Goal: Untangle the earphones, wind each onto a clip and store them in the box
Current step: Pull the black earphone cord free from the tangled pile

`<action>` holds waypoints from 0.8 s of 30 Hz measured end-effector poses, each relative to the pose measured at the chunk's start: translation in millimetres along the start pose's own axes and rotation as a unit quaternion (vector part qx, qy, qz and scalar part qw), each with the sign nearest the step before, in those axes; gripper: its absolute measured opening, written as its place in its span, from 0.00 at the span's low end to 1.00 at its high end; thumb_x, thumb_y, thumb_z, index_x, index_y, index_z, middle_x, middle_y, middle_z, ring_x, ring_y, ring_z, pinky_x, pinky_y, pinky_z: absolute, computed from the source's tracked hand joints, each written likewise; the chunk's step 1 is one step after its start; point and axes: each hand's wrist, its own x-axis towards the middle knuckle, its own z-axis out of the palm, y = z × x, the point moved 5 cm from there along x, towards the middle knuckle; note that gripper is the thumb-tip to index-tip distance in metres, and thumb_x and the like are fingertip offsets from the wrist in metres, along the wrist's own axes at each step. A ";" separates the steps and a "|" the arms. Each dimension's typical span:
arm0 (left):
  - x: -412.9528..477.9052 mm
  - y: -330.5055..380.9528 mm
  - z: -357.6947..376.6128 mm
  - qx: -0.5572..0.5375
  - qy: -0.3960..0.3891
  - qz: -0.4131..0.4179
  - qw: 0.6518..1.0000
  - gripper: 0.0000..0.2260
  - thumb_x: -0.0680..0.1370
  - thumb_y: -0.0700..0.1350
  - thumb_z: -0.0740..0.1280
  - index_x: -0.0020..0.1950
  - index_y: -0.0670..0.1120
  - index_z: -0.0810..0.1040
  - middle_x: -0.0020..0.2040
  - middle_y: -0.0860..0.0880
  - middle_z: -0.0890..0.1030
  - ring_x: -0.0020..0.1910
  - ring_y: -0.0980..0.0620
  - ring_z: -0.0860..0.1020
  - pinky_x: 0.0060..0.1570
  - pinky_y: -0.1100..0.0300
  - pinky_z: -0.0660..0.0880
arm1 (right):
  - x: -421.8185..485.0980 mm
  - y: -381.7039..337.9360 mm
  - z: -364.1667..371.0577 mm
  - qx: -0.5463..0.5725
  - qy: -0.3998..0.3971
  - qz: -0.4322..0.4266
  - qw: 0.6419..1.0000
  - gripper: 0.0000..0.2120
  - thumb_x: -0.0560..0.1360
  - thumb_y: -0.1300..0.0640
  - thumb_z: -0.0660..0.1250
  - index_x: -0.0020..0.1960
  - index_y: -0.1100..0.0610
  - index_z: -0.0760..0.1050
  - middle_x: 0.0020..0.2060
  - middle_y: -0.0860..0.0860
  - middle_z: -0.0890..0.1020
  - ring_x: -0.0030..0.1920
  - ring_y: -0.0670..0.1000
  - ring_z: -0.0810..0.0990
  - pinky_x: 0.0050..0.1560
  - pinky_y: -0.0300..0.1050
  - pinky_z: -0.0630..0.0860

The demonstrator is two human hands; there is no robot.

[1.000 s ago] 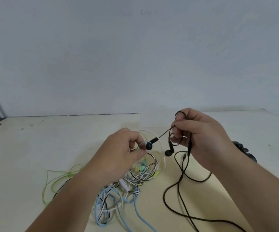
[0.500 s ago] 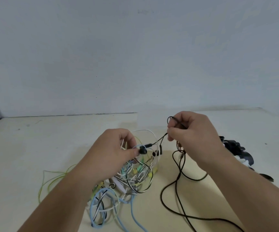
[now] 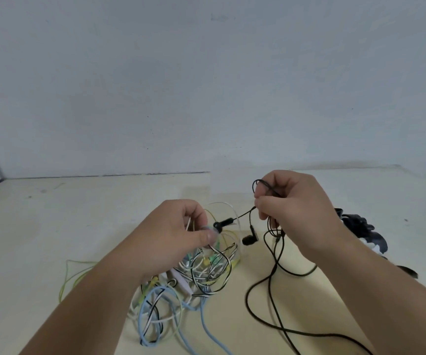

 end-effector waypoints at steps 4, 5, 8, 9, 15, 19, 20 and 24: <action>-0.7 2.8 -6.6 -0.009 0.077 0.007 0.997 0.08 0.75 0.40 0.73 0.39 0.46 0.76 0.40 0.47 0.84 0.33 0.56 0.84 0.40 0.58 0.76 | -3.2 -4.8 6.7 0.038 -0.076 0.010 0.996 0.09 0.72 0.73 0.66 0.38 0.61 0.77 0.31 0.56 0.82 0.24 0.47 0.71 0.28 0.44 0.66; -0.9 4.6 -8.0 -0.006 0.089 0.010 0.996 0.08 0.75 0.40 0.73 0.39 0.47 0.76 0.40 0.47 0.83 0.29 0.58 0.82 0.35 0.62 0.74 | -3.8 -4.5 8.0 0.023 -0.087 0.013 0.996 0.08 0.73 0.71 0.67 0.38 0.60 0.79 0.33 0.56 0.84 0.23 0.46 0.69 0.27 0.43 0.67; -0.2 3.2 -18.5 0.046 0.111 0.013 0.993 0.08 0.73 0.42 0.74 0.38 0.48 0.76 0.40 0.52 0.82 0.30 0.67 0.77 0.34 0.67 0.69 | -0.5 2.0 2.9 -0.057 -0.053 0.026 0.997 0.08 0.74 0.64 0.70 0.38 0.55 0.82 0.33 0.47 0.83 0.23 0.47 0.66 0.28 0.45 0.70; 0.0 0.0 -24.5 0.069 0.122 0.011 0.990 0.08 0.72 0.41 0.74 0.37 0.48 0.76 0.39 0.52 0.83 0.35 0.68 0.78 0.36 0.66 0.69 | 1.0 3.8 0.2 -0.075 -0.042 0.031 0.996 0.07 0.74 0.62 0.71 0.38 0.54 0.83 0.30 0.44 0.81 0.23 0.47 0.67 0.27 0.44 0.72; -0.9 -26.8 -56.3 0.197 0.164 -0.071 0.964 0.08 0.69 0.38 0.72 0.35 0.50 0.77 0.39 0.53 0.82 0.35 0.55 0.78 0.35 0.60 0.71 | 2.4 -3.3 -7.4 -0.087 -0.061 0.023 0.994 0.08 0.78 0.55 0.68 0.43 0.55 0.83 0.27 0.42 0.80 0.24 0.51 0.71 0.26 0.39 0.72; -1.2 -38.7 -71.9 0.247 0.202 -0.105 0.942 0.10 0.69 0.39 0.74 0.36 0.51 0.76 0.37 0.52 0.81 0.36 0.50 0.79 0.40 0.55 0.75 | 5.2 0.4 -10.1 0.004 -0.035 0.039 0.999 0.12 0.79 0.55 0.66 0.40 0.55 0.83 0.29 0.51 0.73 0.24 0.50 0.63 0.26 0.42 0.61; 0.1 -43.6 -73.5 0.250 0.196 -0.116 0.941 0.10 0.69 0.39 0.74 0.36 0.51 0.76 0.37 0.52 0.81 0.36 0.50 0.79 0.40 0.55 0.75 | 7.5 2.4 -14.7 0.041 -0.004 0.047 0.998 0.12 0.79 0.56 0.66 0.39 0.55 0.83 0.29 0.52 0.69 0.24 0.50 0.60 0.27 0.42 0.57; 4.0 -59.6 -76.6 0.254 0.179 -0.142 0.940 0.11 0.71 0.38 0.73 0.38 0.52 0.77 0.44 0.49 0.82 0.39 0.48 0.80 0.43 0.55 0.74 | 12.2 1.0 -26.3 0.116 0.025 0.048 0.992 0.11 0.79 0.58 0.66 0.40 0.57 0.83 0.28 0.50 0.64 0.26 0.49 0.56 0.26 0.39 0.54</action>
